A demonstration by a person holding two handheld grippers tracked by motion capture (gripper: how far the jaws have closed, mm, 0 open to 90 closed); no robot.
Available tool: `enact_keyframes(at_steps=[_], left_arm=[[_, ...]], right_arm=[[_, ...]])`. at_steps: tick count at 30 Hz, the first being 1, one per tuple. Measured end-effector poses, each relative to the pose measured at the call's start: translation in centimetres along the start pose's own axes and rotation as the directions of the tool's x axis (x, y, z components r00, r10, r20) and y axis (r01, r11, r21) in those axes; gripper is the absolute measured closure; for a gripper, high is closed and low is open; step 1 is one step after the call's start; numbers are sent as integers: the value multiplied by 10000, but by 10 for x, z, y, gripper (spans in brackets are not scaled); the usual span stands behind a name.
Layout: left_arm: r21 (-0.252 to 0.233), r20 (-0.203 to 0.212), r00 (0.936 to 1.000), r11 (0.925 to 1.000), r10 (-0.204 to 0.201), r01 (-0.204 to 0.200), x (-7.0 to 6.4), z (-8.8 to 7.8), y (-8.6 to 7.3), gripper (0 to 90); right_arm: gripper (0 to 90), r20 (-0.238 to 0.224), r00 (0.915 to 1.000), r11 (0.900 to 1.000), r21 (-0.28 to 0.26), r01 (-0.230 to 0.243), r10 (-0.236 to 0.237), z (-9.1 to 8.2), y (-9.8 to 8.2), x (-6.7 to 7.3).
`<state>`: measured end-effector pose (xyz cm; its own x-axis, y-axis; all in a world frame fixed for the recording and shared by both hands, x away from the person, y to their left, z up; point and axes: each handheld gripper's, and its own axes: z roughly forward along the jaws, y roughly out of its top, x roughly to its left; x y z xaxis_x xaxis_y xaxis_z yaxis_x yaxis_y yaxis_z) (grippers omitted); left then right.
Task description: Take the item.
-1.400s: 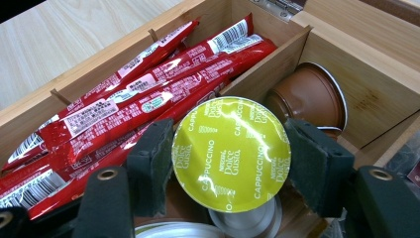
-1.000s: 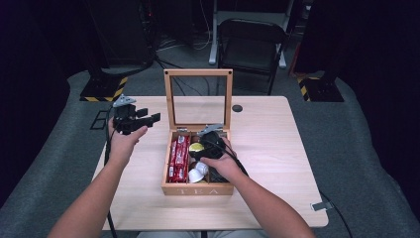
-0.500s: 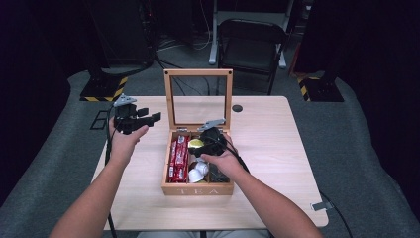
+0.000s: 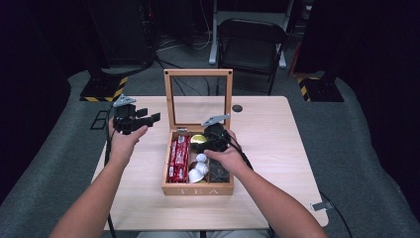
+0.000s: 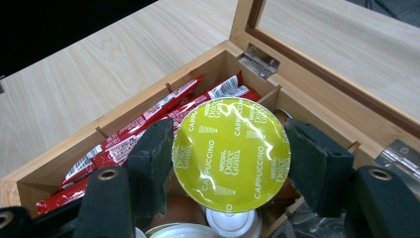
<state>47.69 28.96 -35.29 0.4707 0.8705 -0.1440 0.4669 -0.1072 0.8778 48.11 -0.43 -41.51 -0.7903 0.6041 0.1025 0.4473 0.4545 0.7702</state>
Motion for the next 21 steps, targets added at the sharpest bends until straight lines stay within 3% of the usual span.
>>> enact_keyframes(at_steps=[21], left_arm=[[7, 57, 10000, 10000, -17, 17, 1, 5, 4, 392]], right_arm=[[376, 379, 9992, 9996, -273, -94, 105, -25, 3, -12]])
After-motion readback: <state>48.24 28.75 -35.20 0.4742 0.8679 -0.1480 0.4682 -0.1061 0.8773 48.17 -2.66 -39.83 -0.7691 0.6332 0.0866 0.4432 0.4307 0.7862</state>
